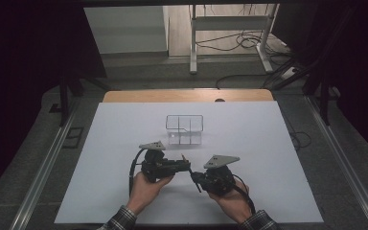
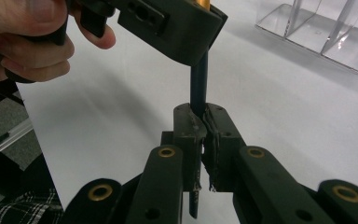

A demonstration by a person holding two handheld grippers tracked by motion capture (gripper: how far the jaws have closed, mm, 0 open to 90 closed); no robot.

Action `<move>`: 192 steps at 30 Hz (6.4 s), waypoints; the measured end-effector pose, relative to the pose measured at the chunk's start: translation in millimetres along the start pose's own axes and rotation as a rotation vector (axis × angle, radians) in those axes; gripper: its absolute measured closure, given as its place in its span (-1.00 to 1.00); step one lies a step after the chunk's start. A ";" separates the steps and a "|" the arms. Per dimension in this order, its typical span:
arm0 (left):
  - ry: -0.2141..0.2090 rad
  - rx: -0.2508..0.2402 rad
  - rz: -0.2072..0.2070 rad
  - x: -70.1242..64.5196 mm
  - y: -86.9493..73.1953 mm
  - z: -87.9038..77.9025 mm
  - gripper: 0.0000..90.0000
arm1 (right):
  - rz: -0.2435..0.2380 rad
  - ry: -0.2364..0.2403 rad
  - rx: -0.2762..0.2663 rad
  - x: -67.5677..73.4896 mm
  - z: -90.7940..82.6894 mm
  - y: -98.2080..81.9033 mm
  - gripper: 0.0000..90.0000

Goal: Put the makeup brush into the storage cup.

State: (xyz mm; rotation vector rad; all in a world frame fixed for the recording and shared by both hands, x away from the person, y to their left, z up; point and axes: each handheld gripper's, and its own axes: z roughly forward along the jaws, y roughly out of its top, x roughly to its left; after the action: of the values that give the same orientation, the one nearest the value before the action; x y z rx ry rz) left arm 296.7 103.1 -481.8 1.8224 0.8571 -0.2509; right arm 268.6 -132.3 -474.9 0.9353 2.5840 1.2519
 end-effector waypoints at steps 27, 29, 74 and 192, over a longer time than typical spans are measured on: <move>0.062 -0.032 0.033 -3.7 3.1 -13.9 0.85 | 0.002 -0.008 0.031 -6.5 -0.3 -0.6 0.24; 0.071 -0.038 0.035 -3.7 3.0 -15.5 0.85 | 0.005 -0.009 0.038 -8.5 -1.2 -1.0 0.19; 0.160 -0.072 0.074 -0.8 7.7 -41.7 0.85 | -0.007 -0.089 0.023 -39.8 -28.9 -9.8 -0.56; 0.338 -0.203 0.048 41.6 114.5 -78.1 0.85 | -0.007 -0.230 0.081 -59.2 -86.2 -57.0 -0.97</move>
State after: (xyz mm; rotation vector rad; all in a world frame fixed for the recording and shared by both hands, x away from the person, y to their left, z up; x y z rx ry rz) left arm 384.9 168.8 -387.7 1.7154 1.0300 0.1766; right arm 257.8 -250.8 -470.3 1.0184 2.4697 0.9800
